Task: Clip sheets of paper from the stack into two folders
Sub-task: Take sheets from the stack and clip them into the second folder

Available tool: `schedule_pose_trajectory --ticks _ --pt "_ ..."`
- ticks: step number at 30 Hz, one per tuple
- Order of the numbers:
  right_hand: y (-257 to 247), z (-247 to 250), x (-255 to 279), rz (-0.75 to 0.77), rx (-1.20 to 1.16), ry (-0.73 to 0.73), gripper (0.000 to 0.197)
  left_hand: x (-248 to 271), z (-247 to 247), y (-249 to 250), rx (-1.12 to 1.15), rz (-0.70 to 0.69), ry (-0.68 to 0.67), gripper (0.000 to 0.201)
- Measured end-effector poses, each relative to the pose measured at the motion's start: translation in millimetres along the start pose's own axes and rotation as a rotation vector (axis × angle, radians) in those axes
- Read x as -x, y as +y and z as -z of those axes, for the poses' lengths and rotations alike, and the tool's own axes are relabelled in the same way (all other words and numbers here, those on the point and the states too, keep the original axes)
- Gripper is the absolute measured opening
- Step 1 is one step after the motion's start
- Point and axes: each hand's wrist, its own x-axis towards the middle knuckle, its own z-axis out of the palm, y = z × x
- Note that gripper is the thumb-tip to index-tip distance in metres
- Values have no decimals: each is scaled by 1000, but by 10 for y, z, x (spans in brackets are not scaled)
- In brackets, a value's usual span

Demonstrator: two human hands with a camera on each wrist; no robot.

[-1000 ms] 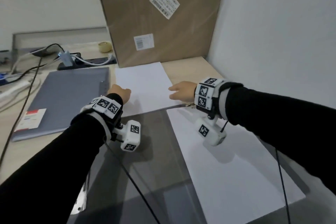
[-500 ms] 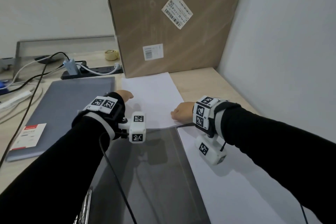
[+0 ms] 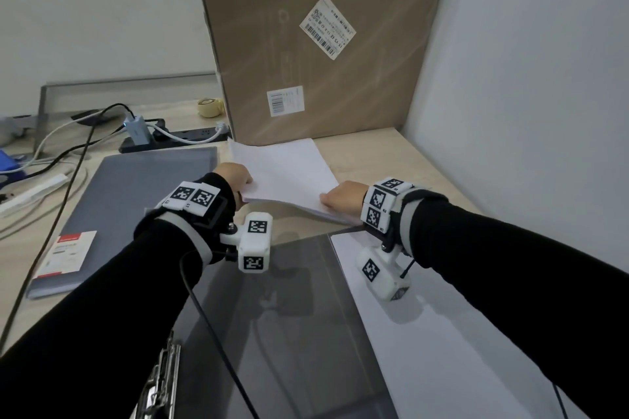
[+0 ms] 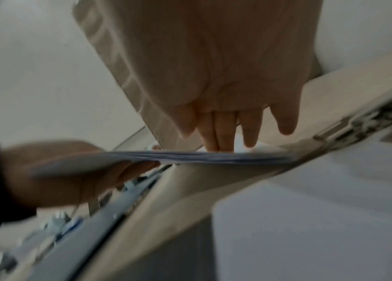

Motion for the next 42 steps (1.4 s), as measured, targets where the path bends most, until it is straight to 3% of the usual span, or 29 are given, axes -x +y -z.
schedule_pose_trajectory --ticks 2,3,5,7,10,14,17,21,25,31,36,39,42 --pt "7 113 12 22 -211 79 44 4 43 -37 -369 -172 73 31" --pt "22 174 40 32 -319 119 44 71 32 -30 -266 -146 82 31" --pt "98 289 123 50 -459 169 44 186 109 -5 288 -158 71 33" --pt "217 361 196 43 -567 115 54 437 183 -8 587 -206 69 37" --pt "352 405 351 35 -801 -57 71 827 284 -87 596 -349 -80 40" --pt "413 384 643 161 -1151 -108 43 1205 342 -305 622 -378 -217 44" --pt "339 335 873 245 -1300 -52 36 1424 325 -468 637 -386 -251 44" --pt "141 200 1156 327 -1290 154 36 1626 332 -563 640 -386 -113 41" --pt "-61 -92 1415 398 -1293 252 26 1768 263 -683 712 -350 -8 33" --pt "-76 -458 1481 365 -1198 330 20 1871 123 -838 725 -285 22 35" --pt "-52 -505 1507 347 -827 357 45 1946 102 -829 728 -274 3 29" --pt "-38 -422 1586 340 -617 456 37 1980 171 -840 691 -243 27 35" --pt "24 -368 1639 344 -706 524 30 2052 273 -900 590 -262 43 39"
